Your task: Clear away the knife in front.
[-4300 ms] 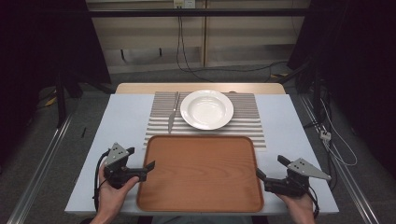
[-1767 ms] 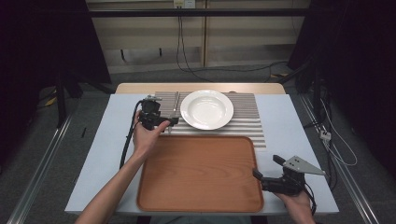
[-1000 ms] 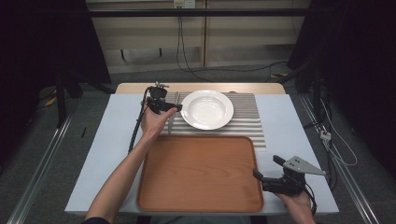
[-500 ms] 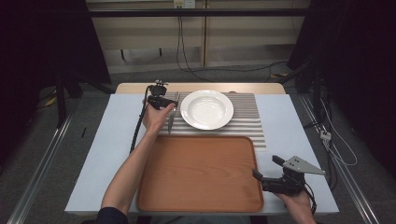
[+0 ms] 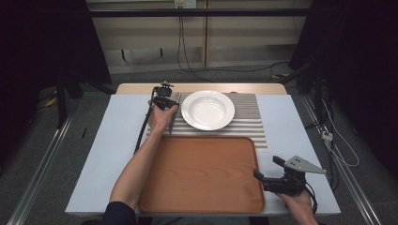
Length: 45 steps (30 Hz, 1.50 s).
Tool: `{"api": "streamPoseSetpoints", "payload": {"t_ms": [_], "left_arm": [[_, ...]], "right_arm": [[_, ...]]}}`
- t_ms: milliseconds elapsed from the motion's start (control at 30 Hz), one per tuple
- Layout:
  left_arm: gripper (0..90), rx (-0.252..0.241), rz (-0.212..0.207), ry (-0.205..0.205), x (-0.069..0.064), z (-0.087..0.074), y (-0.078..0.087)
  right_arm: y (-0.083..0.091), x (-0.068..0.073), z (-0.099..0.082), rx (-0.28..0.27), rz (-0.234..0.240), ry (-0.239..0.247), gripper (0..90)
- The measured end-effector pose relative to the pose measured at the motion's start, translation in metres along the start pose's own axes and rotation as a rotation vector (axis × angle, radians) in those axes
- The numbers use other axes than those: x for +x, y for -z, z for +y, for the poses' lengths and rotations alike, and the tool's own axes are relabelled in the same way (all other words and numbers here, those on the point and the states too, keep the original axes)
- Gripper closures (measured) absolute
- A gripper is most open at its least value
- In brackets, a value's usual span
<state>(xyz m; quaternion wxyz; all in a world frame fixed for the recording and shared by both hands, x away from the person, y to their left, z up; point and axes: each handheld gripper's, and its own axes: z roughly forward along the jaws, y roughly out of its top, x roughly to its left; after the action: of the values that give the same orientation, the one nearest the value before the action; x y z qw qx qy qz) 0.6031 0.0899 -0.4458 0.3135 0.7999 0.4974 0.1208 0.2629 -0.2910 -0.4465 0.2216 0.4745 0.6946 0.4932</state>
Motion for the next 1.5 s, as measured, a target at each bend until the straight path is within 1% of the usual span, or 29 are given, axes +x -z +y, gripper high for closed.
{"api": "streamPoseSetpoints", "payload": {"t_ms": [33,133,167,300,500,533,633,700,767,800,867,900,933,967,1000,1033,1067,1100,1133,1167,1200,1233,1267,1300,1400,1433,1500], "left_arm": [[74.3,0.004,-0.001,0.000,0.000,0.000,-0.001],[75.6,0.010,-0.007,-0.001,-0.001,0.000,-0.002],[76.5,0.010,-0.001,-0.005,-0.001,-0.001,-0.002],[75.7,0.009,0.025,-0.034,-0.005,-0.001,-0.004],[77.4,0.027,0.022,-0.046,-0.005,0.001,-0.003],[78.0,0.040,0.021,-0.061,-0.005,0.003,-0.003],[79.9,0.050,0.008,-0.071,-0.002,0.003,-0.001],[80.0,0.061,0.008,-0.090,0.001,0.003,0.001],[79.9,0.075,-0.002,-0.102,0.004,0.002,0.003],[79.9,0.089,-0.013,-0.109,0.006,0.001,0.005],[79.9,0.108,0.007,-0.118,0.007,-0.001,0.009],[79.9,0.117,0.007,-0.123,0.008,-0.002,0.011],[79.9,0.117,0.007,-0.123,0.008,-0.002,0.011],[79.9,0.119,-0.011,-0.101,0.012,-0.006,0.015],[79.9,0.119,-0.011,-0.101,0.012,-0.006,0.015],[79.7,0.114,-0.035,-0.084,0.015,-0.008,0.016],[79.5,0.114,-0.035,-0.084,0.015,-0.008,0.016],[78.6,0.109,-0.032,-0.080,0.015,-0.009,0.016],[73.5,0.109,-0.019,-0.086,0.015,-0.008,0.016],[69.1,0.110,0.011,-0.092,0.013,-0.008,0.015],[69.2,0.098,0.016,-0.106,0.011,-0.006,0.014],[70.5,0.098,0.016,-0.106,0.011,-0.006,0.014],[70.9,0.106,0.015,-0.118,0.010,-0.005,0.013],[70.9,0.103,0.026,-0.122,0.008,-0.005,0.012],[73.5,0.096,0.010,-0.109,0.009,-0.005,0.010],[76.0,0.093,0.000,-0.110,0.011,-0.004,0.010],[77.2,0.094,-0.006,-0.106,0.011,-0.004,0.009]], "right_arm": [[0.000,0.000,0.000,0.000,0.000,-0.001,4.7],[0.001,0.001,0.000,0.000,0.001,0.001,4.7],[0.002,0.001,0.000,-0.001,0.000,0.003,4.7],[0.003,0.001,0.000,-0.004,-0.005,0.001,4.7],[0.004,0.001,-0.001,-0.003,-0.005,0.002,4.7],[0.004,0.001,-0.001,-0.003,-0.005,0.002,4.7],[0.004,0.000,-0.001,-0.002,-0.007,0.002,4.7],[0.004,0.000,-0.001,-0.002,-0.007,0.002,4.8],[0.003,0.001,-0.001,-0.001,-0.007,0.002,4.8],[0.003,0.001,-0.001,-0.001,-0.008,0.002,4.9],[0.004,0.001,-0.001,-0.001,-0.008,0.005,4.9],[0.004,0.001,-0.001,-0.001,-0.009,0.005,5.0],[0.004,0.001,-0.001,-0.002,-0.010,0.005,5.1],[0.004,0.001,-0.001,-0.002,-0.010,0.004,5.1],[0.004,0.001,-0.001,-0.001,-0.014,0.002,5.0],[0.005,0.001,-0.001,-0.001,-0.016,0.002,5.0],[0.005,0.001,-0.001,-0.001,-0.015,0.001,5.1],[0.005,0.002,-0.001,0.000,-0.015,0.003,5.3],[0.005,0.002,-0.001,-0.001,-0.012,0.005,5.6],[0.005,0.003,-0.001,0.001,-0.010,0.007,5.8],[0.005,0.003,-0.001,-0.001,-0.007,0.010,6.0],[0.005,0.004,-0.001,-0.002,-0.006,0.012,6.2],[0.006,0.004,-0.001,-0.001,-0.006,0.014,6.1],[0.006,0.004,-0.001,-0.001,-0.008,0.012,6.1],[0.006,0.003,-0.001,-0.001,-0.011,0.004,6.1],[0.006,0.002,-0.001,0.000,-0.011,0.005,6.1],[0.005,0.002,-0.001,0.000,-0.008,0.004,6.1]]}}
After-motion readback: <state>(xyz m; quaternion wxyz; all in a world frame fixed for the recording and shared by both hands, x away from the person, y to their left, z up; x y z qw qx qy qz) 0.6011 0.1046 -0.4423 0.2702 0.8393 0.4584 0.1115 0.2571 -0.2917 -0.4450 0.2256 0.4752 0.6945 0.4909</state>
